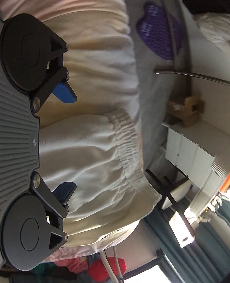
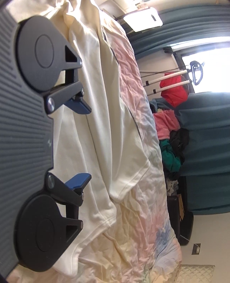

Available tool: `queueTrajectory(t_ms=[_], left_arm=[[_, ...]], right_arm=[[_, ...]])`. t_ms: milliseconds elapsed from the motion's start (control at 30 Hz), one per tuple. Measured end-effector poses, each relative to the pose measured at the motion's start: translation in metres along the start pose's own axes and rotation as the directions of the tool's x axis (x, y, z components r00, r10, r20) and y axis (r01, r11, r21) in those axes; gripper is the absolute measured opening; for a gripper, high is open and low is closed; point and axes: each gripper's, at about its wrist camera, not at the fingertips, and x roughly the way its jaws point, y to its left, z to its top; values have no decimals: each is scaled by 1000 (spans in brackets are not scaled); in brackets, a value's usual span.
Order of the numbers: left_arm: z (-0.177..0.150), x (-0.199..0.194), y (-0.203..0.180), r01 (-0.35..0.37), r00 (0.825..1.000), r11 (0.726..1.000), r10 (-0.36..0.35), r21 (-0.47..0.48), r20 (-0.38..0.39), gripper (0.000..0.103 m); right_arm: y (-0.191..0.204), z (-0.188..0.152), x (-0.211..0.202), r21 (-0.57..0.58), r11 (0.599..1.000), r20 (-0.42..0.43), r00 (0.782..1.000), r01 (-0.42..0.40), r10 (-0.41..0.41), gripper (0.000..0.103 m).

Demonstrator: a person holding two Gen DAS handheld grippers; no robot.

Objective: Fold clothes

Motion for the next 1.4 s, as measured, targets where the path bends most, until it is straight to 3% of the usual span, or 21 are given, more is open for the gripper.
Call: queueTrajectory(t_ms=[133,233,333,433,467,567,633,700,900,933,1000,1033,1067,1133,1200,1267,1333,1400], left_arm=[[3,10,26,38,992,992,-52,-117,-114,94],[3,14,26,119,984,987,-132,-111,-123,87],[-7,1,18,194,979,980,-197,-47,-61,81],[-13,-8,11,302,953,953,-302,19,-17,84],[-15,-11,8,334,943,942,-334,41,-5,86],[-18,-9,10,297,955,954,-297,27,-19,86],[-17,-5,15,272,962,962,-273,-24,-32,86],[-17,-1,17,280,959,959,-282,-41,-35,86],[-16,10,22,305,950,948,-309,-93,-44,85],[-16,11,23,308,948,946,-314,-102,-45,85],[-15,15,25,316,945,941,-323,-119,-48,85],[-15,17,26,320,943,939,-328,-128,-49,83],[-15,19,27,323,942,936,-333,-137,-50,76],[-15,22,28,330,939,931,-341,-154,-52,68],[-14,28,28,298,948,941,-312,-161,-69,62],[-14,34,28,265,955,949,-282,-168,-86,57],[-15,37,25,236,963,959,-252,-155,-92,53],[-16,36,23,210,972,969,-222,-133,-81,42]], right_arm=[[-15,2,2,61,996,-9,998,59,-59,75],[-37,4,-3,161,981,8,994,104,-106,75],[-59,5,-7,260,955,21,988,144,-155,75],[-83,5,-14,361,910,34,972,204,-232,75],[-93,3,-17,407,885,32,964,227,-262,75],[-125,-3,-24,541,790,15,936,289,-353,75],[-145,-13,-27,638,699,-29,918,322,-396,76],[-164,-24,-26,718,615,-75,914,326,-398,77],[-197,-60,4,834,422,-263,928,356,-264,76],[-197,-63,8,847,408,-264,936,340,-231,68],[-193,-64,13,869,410,-226,959,277,-169,59],[-189,-60,13,869,427,-198,967,249,-161,44],[-185,-57,13,868,445,-169,974,220,-152,38],[-177,-47,12,844,494,-139,976,207,-171,35],[-171,-40,12,809,538,-149,968,237,-202,20],[-173,-41,17,813,525,-172,965,252,-198,11],[-178,-44,19,823,507,-184,964,257,-190,9],[-181,-46,16,833,500,-165,968,239,-188,7]])
